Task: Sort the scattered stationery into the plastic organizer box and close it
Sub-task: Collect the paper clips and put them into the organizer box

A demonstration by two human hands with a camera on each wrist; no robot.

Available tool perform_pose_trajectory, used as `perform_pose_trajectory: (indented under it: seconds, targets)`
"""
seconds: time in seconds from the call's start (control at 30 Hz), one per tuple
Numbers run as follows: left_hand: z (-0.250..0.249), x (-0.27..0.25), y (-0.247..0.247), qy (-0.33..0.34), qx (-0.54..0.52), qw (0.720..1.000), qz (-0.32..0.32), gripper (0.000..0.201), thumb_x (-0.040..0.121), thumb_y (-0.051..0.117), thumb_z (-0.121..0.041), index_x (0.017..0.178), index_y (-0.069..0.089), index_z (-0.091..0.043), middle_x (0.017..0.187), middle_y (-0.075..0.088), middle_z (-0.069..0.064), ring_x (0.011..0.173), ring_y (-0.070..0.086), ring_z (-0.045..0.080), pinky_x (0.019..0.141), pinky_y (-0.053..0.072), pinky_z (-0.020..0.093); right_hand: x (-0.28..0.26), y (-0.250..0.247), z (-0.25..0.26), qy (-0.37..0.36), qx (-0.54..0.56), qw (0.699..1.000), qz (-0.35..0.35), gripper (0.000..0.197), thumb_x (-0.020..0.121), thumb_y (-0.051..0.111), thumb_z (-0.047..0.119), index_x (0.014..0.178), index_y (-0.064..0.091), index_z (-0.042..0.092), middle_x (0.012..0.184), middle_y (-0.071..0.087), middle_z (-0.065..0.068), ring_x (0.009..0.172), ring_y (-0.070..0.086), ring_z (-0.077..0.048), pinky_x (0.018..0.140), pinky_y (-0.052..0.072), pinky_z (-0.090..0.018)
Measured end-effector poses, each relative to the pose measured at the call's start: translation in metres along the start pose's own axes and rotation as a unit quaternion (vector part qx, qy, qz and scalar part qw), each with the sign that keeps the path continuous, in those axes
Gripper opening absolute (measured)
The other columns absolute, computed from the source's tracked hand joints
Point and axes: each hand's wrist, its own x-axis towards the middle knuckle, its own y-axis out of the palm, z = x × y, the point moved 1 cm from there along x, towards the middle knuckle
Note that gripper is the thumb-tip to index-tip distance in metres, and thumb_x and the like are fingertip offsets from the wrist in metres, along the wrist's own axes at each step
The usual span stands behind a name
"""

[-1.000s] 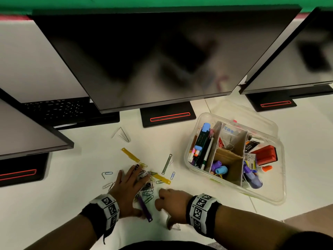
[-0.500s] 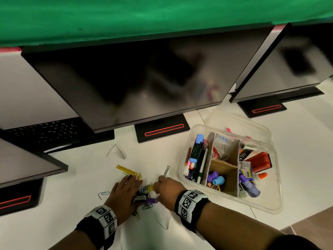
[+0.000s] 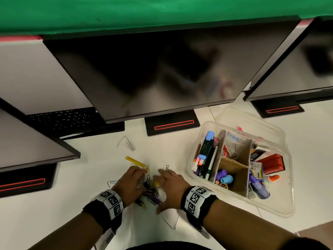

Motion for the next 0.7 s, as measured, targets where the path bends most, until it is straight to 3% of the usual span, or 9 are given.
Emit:
perform_pose_trajectory:
  seconds: [0.07, 0.23, 0.33, 0.43, 0.5, 0.63, 0.7]
  targets:
    - [0.001, 0.0, -0.004, 0.003, -0.009, 1.0, -0.006, 0.064, 0.08, 0.068, -0.029, 0.136, 0.04, -0.02, 0.138, 0.034, -0.002, 0.124, 0.044, 0.013, 0.105, 0.035, 0.017, -0.005, 0.0, -0.004, 0.027, -0.013, 1.0, -0.006, 0.12, 0.06, 0.076, 0.06, 0.151, 0.005, 0.025, 0.159, 0.001, -0.006, 0.144, 0.01, -0.033, 0.116, 0.019, -0.051]
    - [0.015, 0.0, -0.017, -0.066, 0.028, 0.997, 0.029, 0.101, 0.063, 0.078, -0.05, 0.144, 0.024, -0.026, 0.15, 0.02, -0.001, 0.139, 0.022, 0.021, 0.116, 0.028, 0.036, -0.007, 0.016, -0.01, 0.078, 0.023, 0.997, 0.004, 0.123, 0.063, 0.084, 0.037, 0.151, -0.001, 0.026, 0.157, 0.001, -0.01, 0.141, 0.018, -0.037, 0.113, 0.032, -0.043]
    - [0.017, -0.004, -0.013, -0.072, 0.093, 0.99, 0.08, 0.112, 0.055, 0.08, -0.055, 0.145, 0.019, -0.028, 0.151, 0.018, 0.0, 0.138, 0.019, 0.023, 0.114, 0.03, 0.039, 0.006, 0.015, -0.008, 0.092, 0.108, 0.988, -0.057, 0.106, 0.067, 0.083, 0.03, 0.149, 0.017, 0.019, 0.15, 0.015, -0.011, 0.132, 0.036, -0.03, 0.111, 0.037, -0.033]
    - [0.014, -0.004, -0.004, -0.048, 0.131, 0.985, 0.098, 0.105, 0.061, 0.079, -0.049, 0.145, 0.02, -0.027, 0.15, 0.021, 0.002, 0.135, 0.024, 0.025, 0.113, 0.031, 0.038, 0.022, 0.005, -0.003, 0.091, 0.137, 0.981, -0.101, 0.082, 0.069, 0.081, 0.028, 0.138, 0.038, 0.013, 0.139, 0.028, -0.011, 0.117, 0.049, -0.028, 0.102, 0.044, -0.031]
    - [0.012, 0.0, -0.001, -0.043, 0.119, 0.989, 0.074, 0.1, 0.065, 0.078, -0.043, 0.145, 0.022, -0.024, 0.147, 0.025, 0.004, 0.131, 0.03, 0.025, 0.112, 0.032, 0.037, 0.028, -0.001, 0.001, 0.081, 0.114, 0.985, -0.101, 0.086, 0.07, 0.08, 0.032, 0.14, 0.034, 0.015, 0.14, 0.027, -0.012, 0.119, 0.046, -0.03, 0.103, 0.043, -0.034]
    - [0.01, 0.004, -0.005, -0.086, 0.084, 0.992, 0.032, 0.1, 0.066, 0.077, -0.04, 0.145, 0.02, -0.023, 0.146, 0.025, 0.005, 0.131, 0.032, 0.028, 0.109, 0.036, 0.039, 0.031, -0.002, 0.009, 0.071, 0.052, 0.994, -0.07, 0.114, 0.06, 0.081, 0.048, 0.149, 0.014, 0.023, 0.148, 0.017, -0.009, 0.132, 0.027, -0.033, 0.107, 0.039, -0.043]
    - [0.01, 0.006, -0.007, -0.094, 0.07, 0.992, 0.035, 0.093, 0.066, 0.077, -0.039, 0.142, 0.029, -0.022, 0.141, 0.031, 0.007, 0.128, 0.038, 0.028, 0.107, 0.038, 0.039, 0.035, 0.002, 0.015, 0.062, 0.03, 0.996, -0.053, 0.114, 0.058, 0.081, 0.05, 0.148, 0.016, 0.023, 0.145, 0.02, -0.008, 0.13, 0.028, -0.033, 0.107, 0.039, -0.042]
